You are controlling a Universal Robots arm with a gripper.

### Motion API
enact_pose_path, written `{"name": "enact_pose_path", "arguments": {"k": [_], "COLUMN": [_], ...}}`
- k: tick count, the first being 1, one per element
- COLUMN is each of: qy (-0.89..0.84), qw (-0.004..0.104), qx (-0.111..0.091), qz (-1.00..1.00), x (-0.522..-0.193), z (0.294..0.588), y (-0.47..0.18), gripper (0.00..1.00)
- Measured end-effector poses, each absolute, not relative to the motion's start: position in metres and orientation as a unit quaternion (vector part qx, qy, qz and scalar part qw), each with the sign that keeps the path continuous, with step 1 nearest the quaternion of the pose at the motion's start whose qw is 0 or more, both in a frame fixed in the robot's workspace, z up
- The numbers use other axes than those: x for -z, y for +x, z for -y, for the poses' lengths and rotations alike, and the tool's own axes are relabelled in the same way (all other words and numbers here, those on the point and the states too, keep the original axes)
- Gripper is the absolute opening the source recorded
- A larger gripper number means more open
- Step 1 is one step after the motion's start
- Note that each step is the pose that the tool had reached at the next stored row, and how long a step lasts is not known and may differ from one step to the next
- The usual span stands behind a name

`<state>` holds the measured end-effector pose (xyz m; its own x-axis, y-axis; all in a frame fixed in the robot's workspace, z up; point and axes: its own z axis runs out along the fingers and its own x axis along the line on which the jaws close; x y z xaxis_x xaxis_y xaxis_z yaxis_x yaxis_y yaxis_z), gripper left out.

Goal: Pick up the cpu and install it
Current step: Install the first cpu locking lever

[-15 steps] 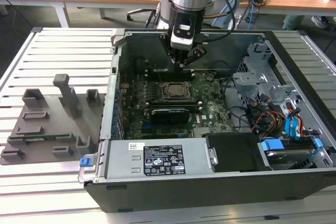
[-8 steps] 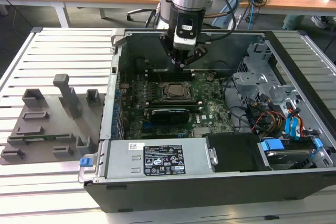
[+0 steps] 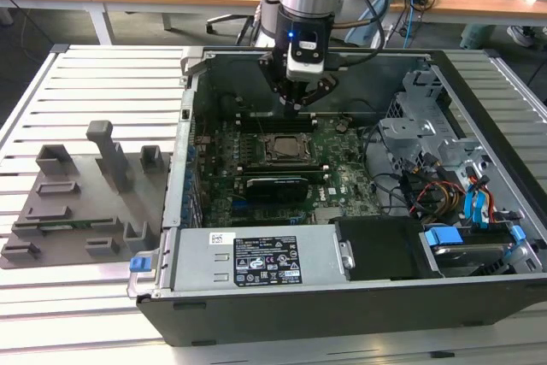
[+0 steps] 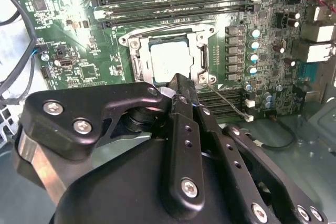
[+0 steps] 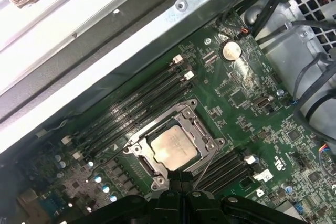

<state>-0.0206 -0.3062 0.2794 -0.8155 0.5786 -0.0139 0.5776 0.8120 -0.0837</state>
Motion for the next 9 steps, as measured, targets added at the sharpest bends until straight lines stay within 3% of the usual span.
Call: {"name": "enact_pose_path", "arguments": {"k": [9], "qy": [-0.269], "qw": [0.005], "qx": [-0.042], "qz": [0.962], "x": [-0.2795], "z": [0.3062], "y": [-0.0206], "gripper": [0.11]}}
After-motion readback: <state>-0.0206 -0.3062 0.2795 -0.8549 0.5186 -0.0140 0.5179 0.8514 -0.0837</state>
